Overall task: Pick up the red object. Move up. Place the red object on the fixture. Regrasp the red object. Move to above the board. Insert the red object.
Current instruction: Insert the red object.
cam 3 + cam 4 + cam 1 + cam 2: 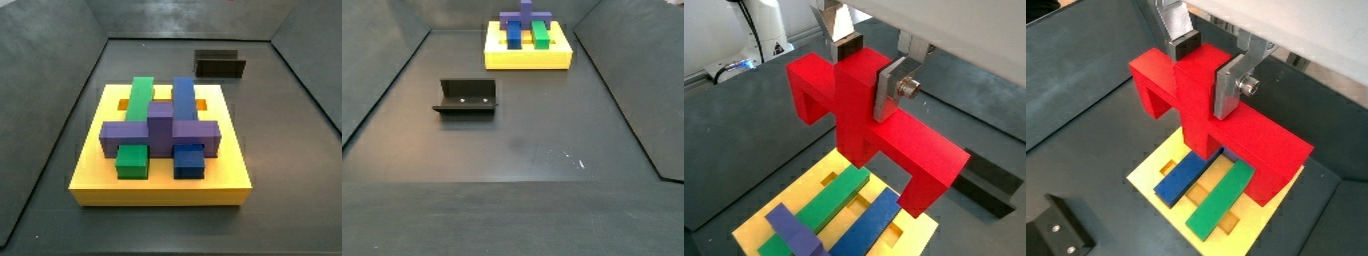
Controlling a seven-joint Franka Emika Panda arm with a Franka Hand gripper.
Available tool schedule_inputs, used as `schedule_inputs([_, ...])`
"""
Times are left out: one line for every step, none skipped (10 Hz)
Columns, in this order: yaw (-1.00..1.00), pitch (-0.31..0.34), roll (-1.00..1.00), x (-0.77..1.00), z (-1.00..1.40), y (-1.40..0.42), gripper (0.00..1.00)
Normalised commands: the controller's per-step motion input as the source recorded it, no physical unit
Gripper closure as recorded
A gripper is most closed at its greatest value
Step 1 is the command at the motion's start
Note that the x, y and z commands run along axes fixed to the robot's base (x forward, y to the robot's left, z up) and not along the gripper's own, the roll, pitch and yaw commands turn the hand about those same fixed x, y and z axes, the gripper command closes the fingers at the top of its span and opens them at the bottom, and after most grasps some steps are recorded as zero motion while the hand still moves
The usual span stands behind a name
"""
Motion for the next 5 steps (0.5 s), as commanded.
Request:
schedule_inputs([0.0, -0.183, 0.0, 0.0, -0.85, 0.0, 1.0])
schedule_inputs([0.0, -0.21, 0.01, 0.0, -0.83, 0.0, 1.0])
schedule_inputs([0.0, -0.196, 0.09, 0.0, -0.8, 0.01, 1.0])
schedule_inputs([-0.01, -0.176, 0.13, 0.0, -0.8, 0.04, 1.0])
schedule_inputs([0.0, -0.124, 0.22, 0.0, -0.78, 0.13, 1.0])
